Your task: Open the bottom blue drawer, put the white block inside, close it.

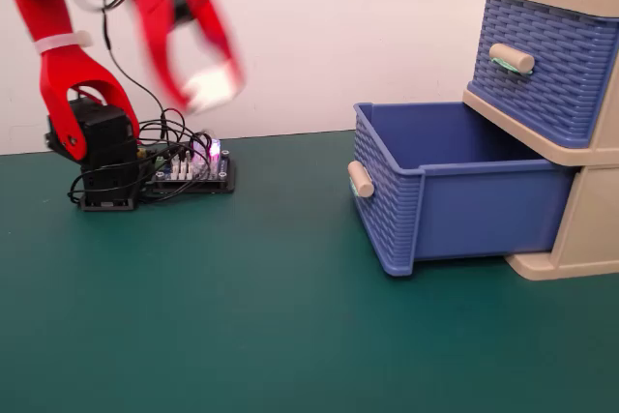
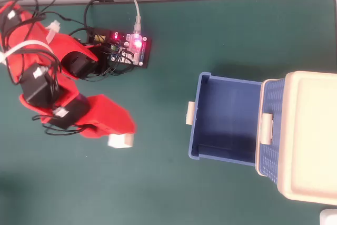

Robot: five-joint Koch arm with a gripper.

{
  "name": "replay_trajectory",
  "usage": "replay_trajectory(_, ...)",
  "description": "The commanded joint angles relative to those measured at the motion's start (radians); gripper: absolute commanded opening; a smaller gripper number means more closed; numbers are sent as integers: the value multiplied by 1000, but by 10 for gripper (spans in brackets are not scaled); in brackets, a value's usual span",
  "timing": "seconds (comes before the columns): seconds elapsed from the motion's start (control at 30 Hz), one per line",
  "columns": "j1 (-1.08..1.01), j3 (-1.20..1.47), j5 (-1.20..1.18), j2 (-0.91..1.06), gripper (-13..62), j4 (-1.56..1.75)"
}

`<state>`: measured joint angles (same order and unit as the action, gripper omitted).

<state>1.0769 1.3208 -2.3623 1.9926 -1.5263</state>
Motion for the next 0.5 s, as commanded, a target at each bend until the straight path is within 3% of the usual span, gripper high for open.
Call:
replay_trajectory(0.0,172,-144,-351,-94,-83,12)
replay_trajectory(0.13,308,-442,-565,-353,-82,21)
replay_trajectory(0.4,357,-726,-615,-673,-77,20)
replay_trajectory(0.47,359,-735,-615,-704,22,21)
